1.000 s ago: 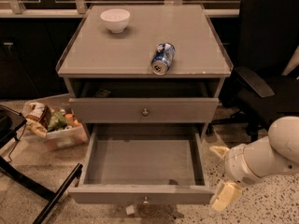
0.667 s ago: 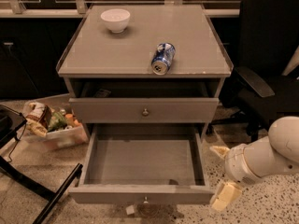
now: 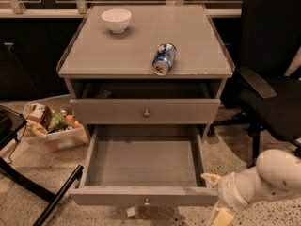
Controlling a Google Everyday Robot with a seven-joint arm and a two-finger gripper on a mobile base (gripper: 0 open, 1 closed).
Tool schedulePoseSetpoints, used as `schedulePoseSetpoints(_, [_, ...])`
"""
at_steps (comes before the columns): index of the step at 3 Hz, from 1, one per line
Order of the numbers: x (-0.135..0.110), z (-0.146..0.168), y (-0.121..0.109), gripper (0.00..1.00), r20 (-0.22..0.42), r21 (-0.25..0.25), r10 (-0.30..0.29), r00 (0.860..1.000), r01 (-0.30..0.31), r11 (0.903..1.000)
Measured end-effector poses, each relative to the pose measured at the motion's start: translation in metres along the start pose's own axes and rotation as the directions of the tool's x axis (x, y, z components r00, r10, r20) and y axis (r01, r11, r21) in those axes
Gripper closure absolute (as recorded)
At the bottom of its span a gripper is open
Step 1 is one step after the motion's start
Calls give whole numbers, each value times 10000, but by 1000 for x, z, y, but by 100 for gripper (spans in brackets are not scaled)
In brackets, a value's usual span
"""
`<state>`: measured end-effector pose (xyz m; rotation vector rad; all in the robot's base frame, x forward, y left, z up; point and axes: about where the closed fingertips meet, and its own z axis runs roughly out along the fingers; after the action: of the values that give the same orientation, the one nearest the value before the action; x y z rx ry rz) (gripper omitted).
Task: Close middle drawer
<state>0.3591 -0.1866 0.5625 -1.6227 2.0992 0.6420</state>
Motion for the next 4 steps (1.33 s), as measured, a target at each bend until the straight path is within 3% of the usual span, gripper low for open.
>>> schedulePoseSetpoints(1, [38, 67, 11, 5, 579, -782, 356, 9977, -310, 9965])
schedulePoseSetpoints(2, [60, 121, 18, 24, 956, -1574, 586, 9937, -430, 9866])
schedulePoseSetpoints(3, [65, 158, 20, 47, 1485, -2070, 716, 9863, -398, 9775])
schedulePoseSetpoints(4, [63, 191, 11, 70, 1950, -1971, 774, 9777, -382, 9796])
